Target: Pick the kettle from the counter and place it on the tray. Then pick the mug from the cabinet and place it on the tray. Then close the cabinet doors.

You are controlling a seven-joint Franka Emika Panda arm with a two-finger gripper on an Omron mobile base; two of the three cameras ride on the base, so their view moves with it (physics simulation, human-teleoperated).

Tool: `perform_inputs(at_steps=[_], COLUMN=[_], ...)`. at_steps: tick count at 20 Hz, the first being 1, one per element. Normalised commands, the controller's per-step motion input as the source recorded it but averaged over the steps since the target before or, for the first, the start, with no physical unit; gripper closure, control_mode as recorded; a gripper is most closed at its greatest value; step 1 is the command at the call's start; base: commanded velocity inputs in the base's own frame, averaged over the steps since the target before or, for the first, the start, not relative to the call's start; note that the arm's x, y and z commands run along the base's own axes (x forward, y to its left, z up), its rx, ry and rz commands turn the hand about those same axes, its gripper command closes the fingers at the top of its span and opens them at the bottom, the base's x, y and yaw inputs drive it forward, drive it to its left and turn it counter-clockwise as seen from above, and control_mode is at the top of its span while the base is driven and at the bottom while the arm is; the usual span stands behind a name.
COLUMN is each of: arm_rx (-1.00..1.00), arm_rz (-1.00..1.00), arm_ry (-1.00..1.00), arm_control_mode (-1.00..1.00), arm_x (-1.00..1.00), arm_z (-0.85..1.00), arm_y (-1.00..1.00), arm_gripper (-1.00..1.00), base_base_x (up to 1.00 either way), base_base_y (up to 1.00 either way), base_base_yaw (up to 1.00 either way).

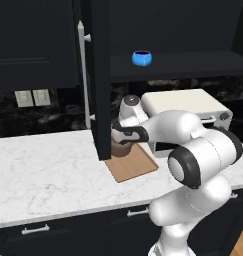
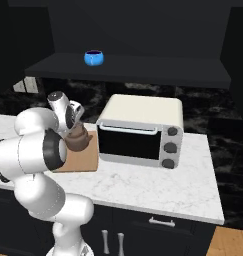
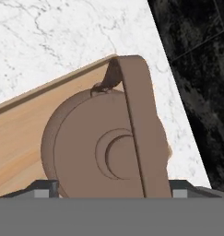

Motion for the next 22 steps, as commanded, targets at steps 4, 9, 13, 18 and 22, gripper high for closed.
perform_inputs(at_steps=[4, 9, 13, 18, 22], arm_rx=[0.0, 0.0, 0.0, 0.0, 0.0], arm_rz=[0.01, 0.05, 0.09, 0.02, 0.0], arm_ry=[-0.08, -0.13, -0.06, 0.0, -0.06], arm_control_mode=[-1.0, -1.0, -1.0, -1.0, -1.0], arm_x=[0.03, 0.2, 0.29, 0.23, 0.02], arm_z=[0.0, 0.0, -0.07, -0.14, 0.09], arm_y=[0.01, 0.02, 0.0, 0.0, 0.0], arm_gripper=[-1.0, -1.0, -1.0, -1.0, -1.0], base_base_x=[0.0, 0.0, 0.0, 0.0, 0.0], base_base_y=[0.0, 0.0, 0.0, 0.0, 0.0], base_base_yaw=[0.0, 0.0, 0.0, 0.0, 0.0])
